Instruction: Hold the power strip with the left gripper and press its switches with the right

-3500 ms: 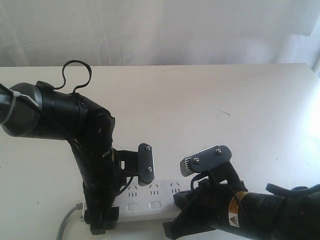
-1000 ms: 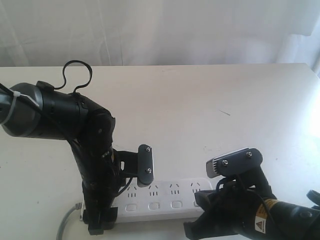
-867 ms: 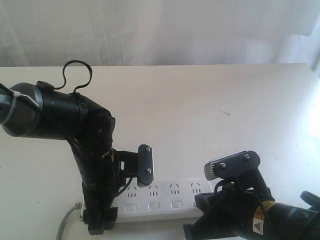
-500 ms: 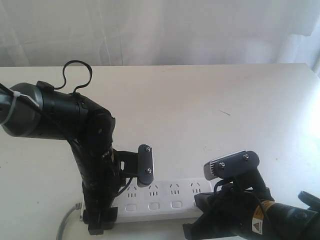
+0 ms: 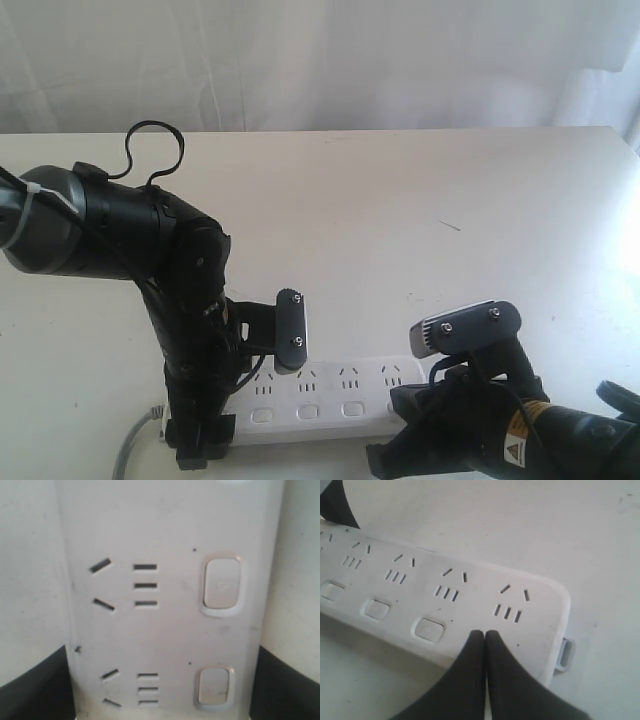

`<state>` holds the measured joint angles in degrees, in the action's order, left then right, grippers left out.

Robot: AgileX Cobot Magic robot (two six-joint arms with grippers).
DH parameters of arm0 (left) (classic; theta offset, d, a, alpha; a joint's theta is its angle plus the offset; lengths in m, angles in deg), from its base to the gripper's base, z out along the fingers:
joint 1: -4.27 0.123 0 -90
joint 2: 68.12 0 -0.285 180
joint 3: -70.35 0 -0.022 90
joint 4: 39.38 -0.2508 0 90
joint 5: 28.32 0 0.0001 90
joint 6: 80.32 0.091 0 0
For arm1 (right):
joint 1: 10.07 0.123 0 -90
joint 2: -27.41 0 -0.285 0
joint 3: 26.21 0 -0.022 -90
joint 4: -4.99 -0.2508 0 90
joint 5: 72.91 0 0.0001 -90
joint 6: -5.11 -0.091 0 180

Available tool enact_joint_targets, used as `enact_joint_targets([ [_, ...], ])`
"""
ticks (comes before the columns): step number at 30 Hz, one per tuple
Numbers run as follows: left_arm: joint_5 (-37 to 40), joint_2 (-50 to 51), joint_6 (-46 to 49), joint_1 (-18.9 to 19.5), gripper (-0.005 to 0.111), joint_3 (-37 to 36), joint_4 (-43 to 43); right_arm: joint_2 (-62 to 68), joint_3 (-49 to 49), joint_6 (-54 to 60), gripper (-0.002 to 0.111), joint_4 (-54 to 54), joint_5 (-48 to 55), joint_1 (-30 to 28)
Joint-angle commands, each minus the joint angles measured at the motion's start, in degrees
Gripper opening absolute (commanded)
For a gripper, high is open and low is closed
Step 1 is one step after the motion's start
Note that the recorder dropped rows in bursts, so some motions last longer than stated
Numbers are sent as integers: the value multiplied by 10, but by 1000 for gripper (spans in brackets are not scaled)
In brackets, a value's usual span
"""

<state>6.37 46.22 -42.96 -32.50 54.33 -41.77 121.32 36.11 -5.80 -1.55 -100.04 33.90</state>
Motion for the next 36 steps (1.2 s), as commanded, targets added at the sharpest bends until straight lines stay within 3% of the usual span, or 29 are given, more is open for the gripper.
enact_joint_targets([
  [1, 52, 27, 2, 1, 0, -19, 6, 2, 3, 7, 0, -9, -12, 0],
  [36, 52, 27, 3, 1, 0, -19, 6, 59, 1, 0, 0, -14, 8, 0],
])
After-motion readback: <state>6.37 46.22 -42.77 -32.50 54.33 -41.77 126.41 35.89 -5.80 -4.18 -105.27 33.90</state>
